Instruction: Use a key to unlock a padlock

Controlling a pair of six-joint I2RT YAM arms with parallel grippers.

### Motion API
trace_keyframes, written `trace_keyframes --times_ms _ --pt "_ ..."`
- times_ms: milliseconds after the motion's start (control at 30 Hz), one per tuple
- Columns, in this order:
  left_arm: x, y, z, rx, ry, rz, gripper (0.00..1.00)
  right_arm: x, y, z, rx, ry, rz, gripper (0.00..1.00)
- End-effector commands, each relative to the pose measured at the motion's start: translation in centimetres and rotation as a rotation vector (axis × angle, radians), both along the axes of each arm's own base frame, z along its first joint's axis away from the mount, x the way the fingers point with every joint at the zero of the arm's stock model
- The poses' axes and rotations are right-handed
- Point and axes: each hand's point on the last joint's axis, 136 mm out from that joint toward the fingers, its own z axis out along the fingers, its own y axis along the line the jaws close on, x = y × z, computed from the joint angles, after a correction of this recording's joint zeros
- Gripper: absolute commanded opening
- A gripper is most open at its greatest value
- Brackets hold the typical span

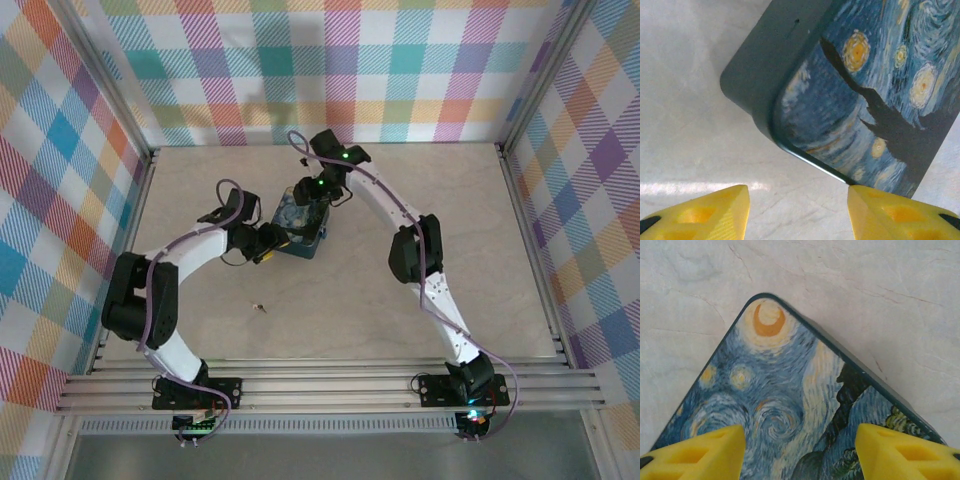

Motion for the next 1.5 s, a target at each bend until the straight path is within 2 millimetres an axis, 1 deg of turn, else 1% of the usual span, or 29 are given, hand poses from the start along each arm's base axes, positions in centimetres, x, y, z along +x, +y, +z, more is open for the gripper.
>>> trace_keyframes --times_ms 0,133,233,367,433,500,600,667,733,767,867,967,1100,1200,1333,1467 --pt "0.9 0.0 -0.3 0.011 0.021 0.002 0.55 -2.6 -2.5 -1.4 -0.112 0.069 0.029 0.60" --pt "2.4 -0.3 -1.0 0.006 0.043 0.006 0.52 -5.0 -4.2 -2.1 -0.153 0.106 0.035 0.60" --pt "3.7 -0.5 -1.2 -0.005 0.040 0.014 0.51 -7.1 -5.0 -2.3 -0.143 0.144 0.011 0.59" --pt "5.6 -1.1 -1.1 -0.016 0.033 0.013 0.51 -9.7 -4.8 -2.0 -0.093 0.189 -0.014 0.59" --pt "6.5 -1.4 -0.7 -0.023 0.024 0.009 0.51 -10.4 -4.6 -1.2 -0.070 0.199 -0.028 0.59" --pt "7.1 -1.5 -0.3 -0.019 0.015 0.007 0.51 -10.4 -4.4 0.3 -0.036 0.188 -0.053 0.59" --pt "7.6 -1.0 0.5 -0.011 -0.001 0.012 0.52 -9.4 -4.5 3.1 0.004 0.126 -0.096 0.61" --pt "7.6 -0.4 1.0 -0.011 -0.012 0.018 0.52 -8.6 -5.4 4.6 0.020 0.104 -0.145 0.63" --pt "7.4 0.0 1.4 -0.018 -0.025 0.024 0.53 -7.9 -6.6 5.4 0.033 0.107 -0.206 0.66" --pt "7.3 0.0 1.7 -0.027 -0.035 0.020 0.52 -7.5 -7.5 5.5 0.034 0.115 -0.240 0.67" --pt "6.9 -0.6 2.1 -0.069 -0.045 -0.008 0.52 -7.2 -9.8 4.9 0.013 0.144 -0.321 0.68" --pt "6.6 -1.4 1.7 -0.106 -0.029 -0.034 0.52 -7.4 -10.9 3.6 -0.002 0.171 -0.360 0.68" --pt "6.2 -2.2 1.0 -0.134 -0.011 -0.046 0.50 -7.8 -10.9 1.4 -0.015 0.222 -0.368 0.68" --pt "6.1 -3.4 0.4 -0.159 0.008 -0.058 0.49 -7.8 -10.5 -0.2 -0.023 0.267 -0.370 0.67" --pt "6.4 -5.3 -0.2 -0.184 0.023 -0.069 0.49 -7.0 -10.4 -1.7 -0.033 0.284 -0.370 0.65" --pt "7.2 -7.5 -0.6 -0.211 0.028 -0.088 0.48 -5.7 -11.1 -2.8 -0.047 0.293 -0.377 0.64"
